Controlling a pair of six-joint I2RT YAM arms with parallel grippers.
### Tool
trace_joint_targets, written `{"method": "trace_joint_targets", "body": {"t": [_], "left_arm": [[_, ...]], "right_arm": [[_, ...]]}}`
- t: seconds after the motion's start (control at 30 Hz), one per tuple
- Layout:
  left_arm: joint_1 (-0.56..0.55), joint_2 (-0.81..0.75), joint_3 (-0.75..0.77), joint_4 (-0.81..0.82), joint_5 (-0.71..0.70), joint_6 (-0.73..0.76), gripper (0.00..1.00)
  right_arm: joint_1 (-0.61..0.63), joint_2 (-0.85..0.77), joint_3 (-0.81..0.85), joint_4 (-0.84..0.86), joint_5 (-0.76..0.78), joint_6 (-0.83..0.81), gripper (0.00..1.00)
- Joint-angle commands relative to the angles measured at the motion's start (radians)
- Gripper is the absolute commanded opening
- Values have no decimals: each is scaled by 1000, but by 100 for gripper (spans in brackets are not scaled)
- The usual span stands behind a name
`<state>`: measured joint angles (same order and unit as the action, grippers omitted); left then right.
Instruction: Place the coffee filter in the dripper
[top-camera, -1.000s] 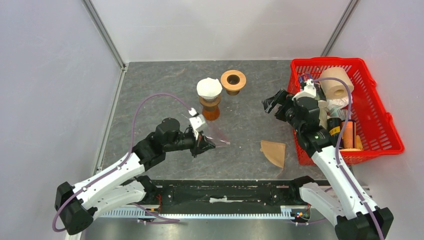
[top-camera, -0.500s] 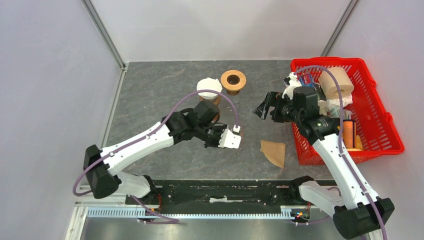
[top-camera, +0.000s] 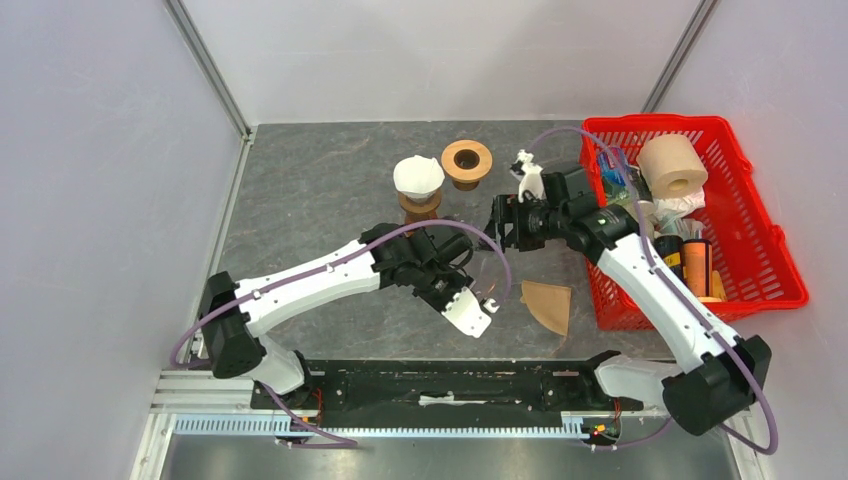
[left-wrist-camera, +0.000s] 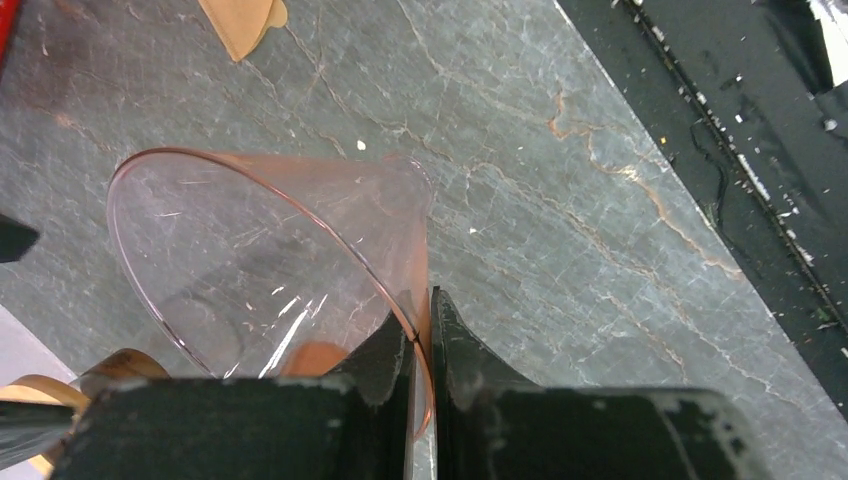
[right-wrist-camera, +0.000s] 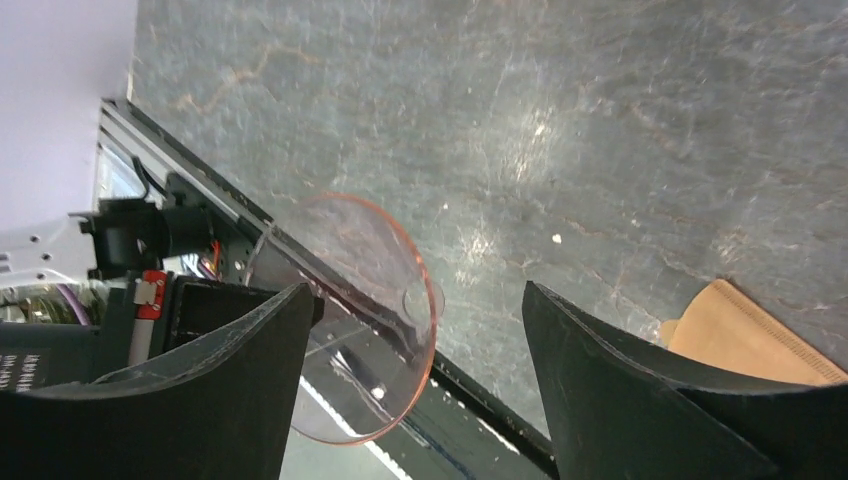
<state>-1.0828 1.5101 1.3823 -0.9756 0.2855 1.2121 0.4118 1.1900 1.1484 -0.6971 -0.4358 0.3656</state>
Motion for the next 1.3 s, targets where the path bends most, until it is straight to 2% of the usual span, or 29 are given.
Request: {"method": "trace_joint_targets", "body": {"t": [0.0,0.17,0.3,0.43,0.63,0.67,0.7,0.73,0.77,0.8,0.93,1.03,1.13,1.27], "left_arm": [[-7,16,60,-22,-68,83,3],[-24,22,70,-22,-99,92,3],[-31,32,77,-20,-108,97,3],[-47,47,80,19,-152,48,4],[-58,29,65,63,-151,31,7],[-58,21,61,82,-150,16,12],[-58,13,59,102,-149,-8,23],[-59,0,53,125,-146,-42,40],[-58,-11,47,149,-139,-64,76],[-58,-28,31,168,-126,-77,89],[-57,-124,-67,311,-86,-170,90],[-39,-223,-161,526,-124,-397,91],[33,-321,-263,726,-105,-581,91],[167,-425,-404,1024,-274,-914,92]], "right_arm": [[44,40,51,-55,49,-38,83],[96,113,71,-120,64,-82,77],[118,143,62,-127,68,-83,68],[125,157,65,-119,72,-83,50],[125,152,69,-131,105,-84,7],[124,148,71,-132,111,-83,1],[124,142,74,-133,124,-81,0],[125,134,76,-131,141,-75,0],[125,126,78,-131,166,-69,0],[125,114,79,-131,193,-60,0],[108,55,83,-132,263,-37,0],[42,16,83,-118,267,-18,0],[-39,-7,85,-69,247,8,0],[-97,20,150,6,247,26,0]]}}
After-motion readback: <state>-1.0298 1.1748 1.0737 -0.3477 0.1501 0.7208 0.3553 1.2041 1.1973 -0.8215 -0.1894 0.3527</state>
